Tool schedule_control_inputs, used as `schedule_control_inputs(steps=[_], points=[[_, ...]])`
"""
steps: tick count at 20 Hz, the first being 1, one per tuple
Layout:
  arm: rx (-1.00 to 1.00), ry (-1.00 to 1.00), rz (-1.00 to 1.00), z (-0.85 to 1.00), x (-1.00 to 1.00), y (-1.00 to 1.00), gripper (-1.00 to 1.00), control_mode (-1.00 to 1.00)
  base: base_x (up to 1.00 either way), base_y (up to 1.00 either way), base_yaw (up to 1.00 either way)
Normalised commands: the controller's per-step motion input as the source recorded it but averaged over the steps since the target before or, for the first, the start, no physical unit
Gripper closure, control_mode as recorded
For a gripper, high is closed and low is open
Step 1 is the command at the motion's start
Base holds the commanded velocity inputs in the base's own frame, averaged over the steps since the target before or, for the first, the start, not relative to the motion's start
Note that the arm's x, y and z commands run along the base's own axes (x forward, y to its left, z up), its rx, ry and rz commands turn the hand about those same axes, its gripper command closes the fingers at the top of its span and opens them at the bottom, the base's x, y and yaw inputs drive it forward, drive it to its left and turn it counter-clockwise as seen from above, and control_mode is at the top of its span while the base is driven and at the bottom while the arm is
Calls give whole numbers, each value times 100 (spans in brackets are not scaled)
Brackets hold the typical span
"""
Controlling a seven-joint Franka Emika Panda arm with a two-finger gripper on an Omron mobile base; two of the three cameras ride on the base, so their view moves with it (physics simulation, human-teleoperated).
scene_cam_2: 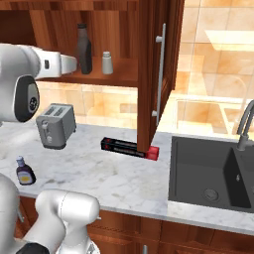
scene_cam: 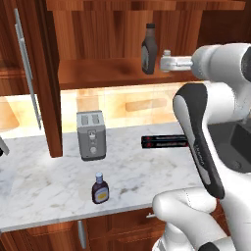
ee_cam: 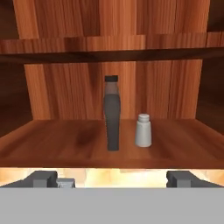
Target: There are various items on the counter. Only move the condiments/shakers into the cabinet.
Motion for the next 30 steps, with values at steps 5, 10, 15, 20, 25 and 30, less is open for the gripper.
schedule_control_inputs(steps=[5, 10, 15, 20, 25, 30], points=[[0, 14, 1, -5, -87, 2, -100, -100, 0, 0, 0], [0, 17, 6, -21, -48, 12, -100, -100, 0, 0, 0], [8, 18, 30, -33, -8, 19, -100, -100, 0, 0, 0], [5, 16, 42, -47, 0, 21, -100, -100, 0, 0, 0], [0, 0, 37, -67, 0, 26, -100, -100, 0, 0, 0], [0, -12, 28, -61, 0, 25, -100, -100, 0, 0, 0]])
